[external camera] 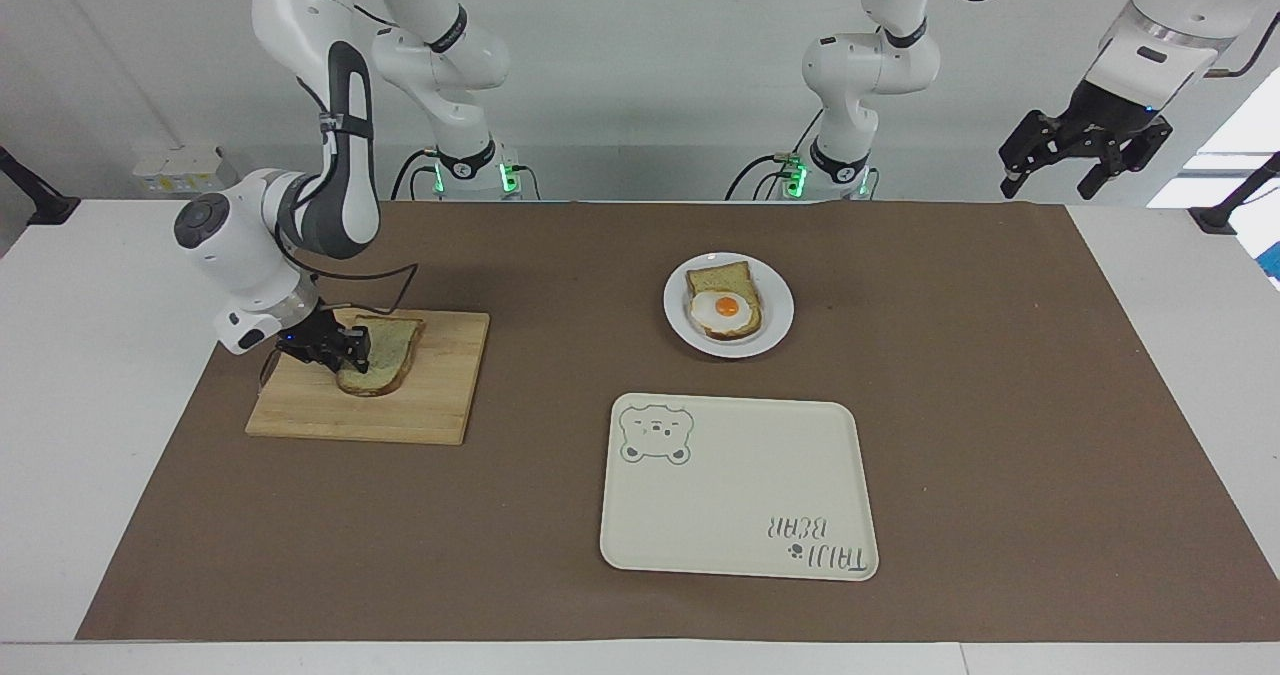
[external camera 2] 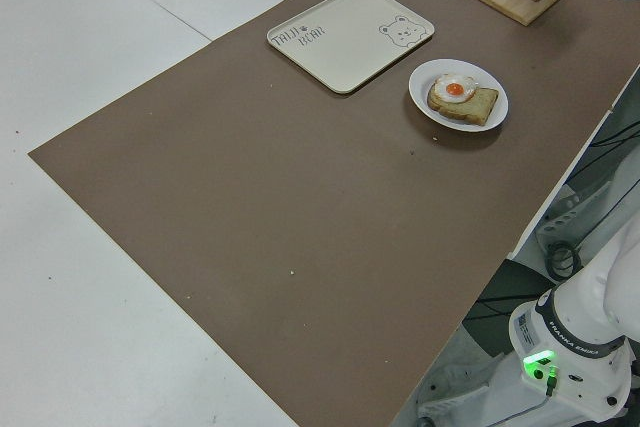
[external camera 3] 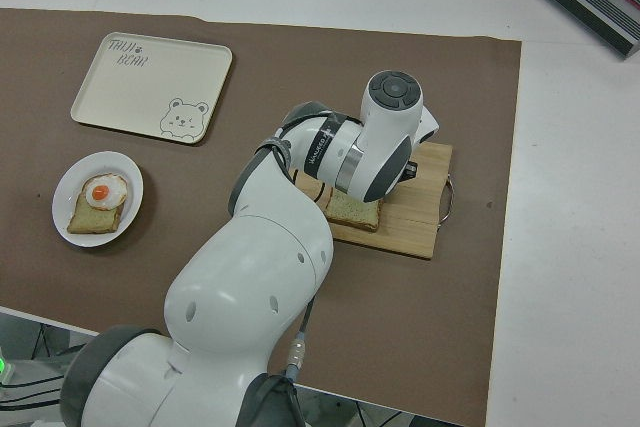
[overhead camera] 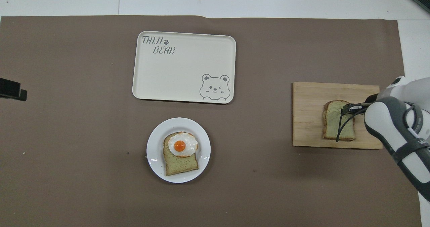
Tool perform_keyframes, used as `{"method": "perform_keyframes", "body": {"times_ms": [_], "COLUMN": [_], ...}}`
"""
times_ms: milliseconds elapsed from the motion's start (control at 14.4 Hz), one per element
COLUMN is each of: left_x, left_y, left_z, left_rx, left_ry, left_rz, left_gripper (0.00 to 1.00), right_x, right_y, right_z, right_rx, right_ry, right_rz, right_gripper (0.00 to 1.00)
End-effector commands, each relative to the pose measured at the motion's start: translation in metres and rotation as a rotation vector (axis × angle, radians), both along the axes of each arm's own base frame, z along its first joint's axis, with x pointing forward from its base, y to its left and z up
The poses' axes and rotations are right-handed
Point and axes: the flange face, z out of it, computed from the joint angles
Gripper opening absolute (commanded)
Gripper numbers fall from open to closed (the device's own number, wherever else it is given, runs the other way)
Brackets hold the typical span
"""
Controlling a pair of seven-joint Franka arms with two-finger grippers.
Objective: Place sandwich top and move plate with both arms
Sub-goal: 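Reach the right gripper over the bread slice on the cutting board, then grasp the bread slice with the right gripper and lift it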
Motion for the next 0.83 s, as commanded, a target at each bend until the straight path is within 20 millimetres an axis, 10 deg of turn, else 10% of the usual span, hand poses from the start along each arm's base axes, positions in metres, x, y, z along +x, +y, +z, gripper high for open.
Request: {"method": "perform_keyframes", "body": {"times_ms": [0,762], "left_x": [-0.002,-0.002], "left_y": [0.002,0.002], "left_z": [0.005,0.005], "left_rx": [0.003,0.003], "left_ry": [-0.005,-0.005], "left_rz": [0.004,0.004], "left_gripper": [1.0,1.0], "right_x": [0.008,0.045], "right_y": [0.004,0.102], "right_z": [0.0,0.099], "right_rx": [0.019,0.209], "right_ry": [-0.013,0.085], "right_rz": [0.039,0.215], "right_gripper": [0.0,0.0]}}
